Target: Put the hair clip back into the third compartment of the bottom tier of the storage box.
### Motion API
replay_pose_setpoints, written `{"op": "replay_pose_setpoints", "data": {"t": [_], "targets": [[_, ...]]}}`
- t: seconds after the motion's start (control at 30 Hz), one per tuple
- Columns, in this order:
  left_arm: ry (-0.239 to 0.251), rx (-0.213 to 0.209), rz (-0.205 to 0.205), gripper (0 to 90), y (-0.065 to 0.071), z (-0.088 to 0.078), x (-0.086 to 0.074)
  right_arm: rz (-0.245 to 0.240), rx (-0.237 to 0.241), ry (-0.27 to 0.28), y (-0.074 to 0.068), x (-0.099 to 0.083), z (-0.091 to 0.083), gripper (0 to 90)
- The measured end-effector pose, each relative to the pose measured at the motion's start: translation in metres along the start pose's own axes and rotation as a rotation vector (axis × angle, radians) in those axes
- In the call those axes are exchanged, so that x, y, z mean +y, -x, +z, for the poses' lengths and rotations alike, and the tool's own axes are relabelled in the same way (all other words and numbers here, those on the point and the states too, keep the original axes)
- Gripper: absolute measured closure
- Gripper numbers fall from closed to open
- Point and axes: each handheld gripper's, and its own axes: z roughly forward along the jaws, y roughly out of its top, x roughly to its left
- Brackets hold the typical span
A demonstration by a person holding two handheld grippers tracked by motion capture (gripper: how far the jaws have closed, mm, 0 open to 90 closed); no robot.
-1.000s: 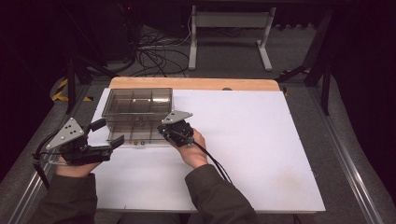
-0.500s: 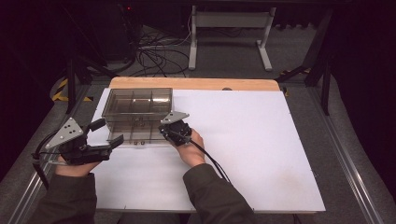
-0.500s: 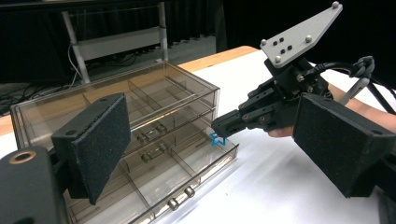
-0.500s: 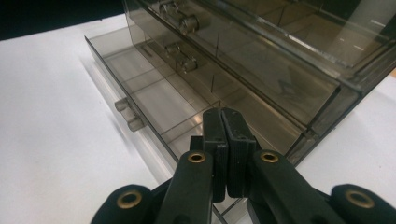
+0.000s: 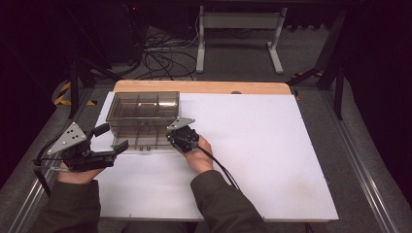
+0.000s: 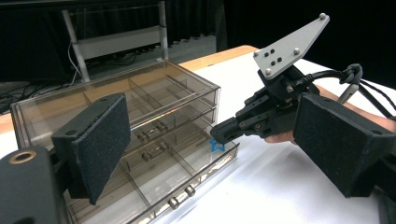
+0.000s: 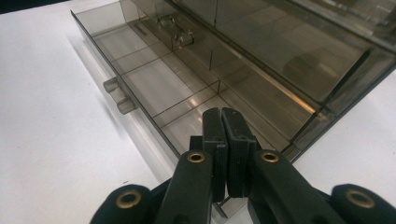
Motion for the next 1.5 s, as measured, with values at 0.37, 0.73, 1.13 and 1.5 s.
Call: {"op": "replay_pose_setpoints", "data": {"t": [0.37,0.73,1.13,1.5], "targets": [[-0.006,0.002,0.001,12.1,-0.001,0.003,-0.001,0.016,-0.002,0.016,0.004,-0.004,-0.007,83.3],[-0.011,-0.001,0.005,12.1,0.001,0.004,-0.001,0.047,-0.017,0.070,0.009,-0.008,-0.021,63.5],[-0.018,0.013,0.004,12.1,0.000,0.003,-0.003,0.078,-0.021,0.123,0.017,-0.012,-0.047,48.6],[-0.021,0.011,0.014,12.1,0.002,0.005,-0.002,0.095,-0.034,0.184,0.023,-0.014,-0.075,32.8]]}}
